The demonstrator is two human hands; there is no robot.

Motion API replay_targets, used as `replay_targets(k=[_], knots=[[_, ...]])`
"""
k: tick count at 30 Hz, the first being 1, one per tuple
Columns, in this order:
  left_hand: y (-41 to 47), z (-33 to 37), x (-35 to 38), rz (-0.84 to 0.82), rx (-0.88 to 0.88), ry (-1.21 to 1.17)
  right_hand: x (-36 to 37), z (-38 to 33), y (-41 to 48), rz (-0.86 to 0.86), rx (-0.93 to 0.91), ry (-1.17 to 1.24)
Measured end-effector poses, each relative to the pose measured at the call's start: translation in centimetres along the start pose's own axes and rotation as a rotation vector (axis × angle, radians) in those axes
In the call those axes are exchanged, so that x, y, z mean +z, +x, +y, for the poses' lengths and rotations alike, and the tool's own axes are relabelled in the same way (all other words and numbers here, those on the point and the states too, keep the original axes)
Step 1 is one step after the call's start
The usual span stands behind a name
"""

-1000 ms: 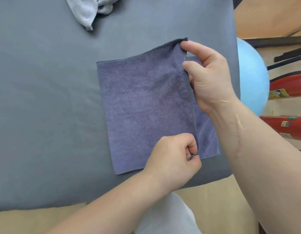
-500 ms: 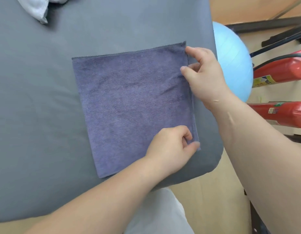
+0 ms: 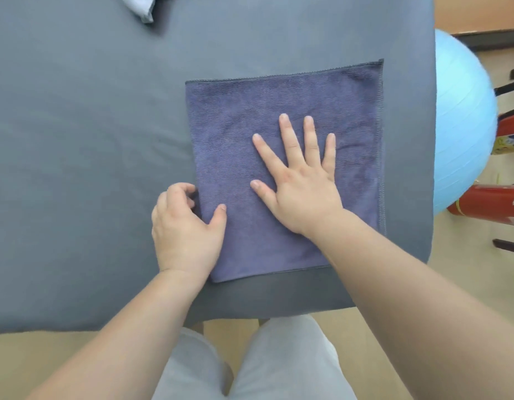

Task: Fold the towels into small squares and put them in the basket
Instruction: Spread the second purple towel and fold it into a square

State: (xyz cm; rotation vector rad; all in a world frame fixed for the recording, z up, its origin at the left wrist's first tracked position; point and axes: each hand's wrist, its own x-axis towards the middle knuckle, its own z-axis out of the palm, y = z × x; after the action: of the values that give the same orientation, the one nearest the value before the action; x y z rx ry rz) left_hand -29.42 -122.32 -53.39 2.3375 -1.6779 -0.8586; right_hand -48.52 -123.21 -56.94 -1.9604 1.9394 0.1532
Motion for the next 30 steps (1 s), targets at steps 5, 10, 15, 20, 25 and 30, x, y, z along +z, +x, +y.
replay_targets(k=[5,10,15,20,25,30], knots=[[-0.8,-2.2,-0.8,-0.145,-0.008,0.091,0.7,-0.3,0.1,0.026,0.048,-0.053],[-0.7,-3.3,-1.1,-0.234,0.006,0.130,-0.6,-2.5,0.5,0.128,0.036,0.020],[-0.7,-4.2,-1.6,-0.374,0.007,0.148,-2.2,-8.6,2.8,0.067,-0.157,0.076],[-0.2,-5.9,-2.8,-0.417,0.056,0.090,-2.1,-12.3,4.5,-0.011,0.009,-0.028],[1.5,-8.9,-6.0,-0.357,0.048,0.082,-2.0,-16.5,4.9,-0.017,-0.018,0.139],[3.9,-14.5,-10.7,-0.234,-0.042,0.139,-2.1,-23.4,6.5,-0.064,-0.196,0.403]])
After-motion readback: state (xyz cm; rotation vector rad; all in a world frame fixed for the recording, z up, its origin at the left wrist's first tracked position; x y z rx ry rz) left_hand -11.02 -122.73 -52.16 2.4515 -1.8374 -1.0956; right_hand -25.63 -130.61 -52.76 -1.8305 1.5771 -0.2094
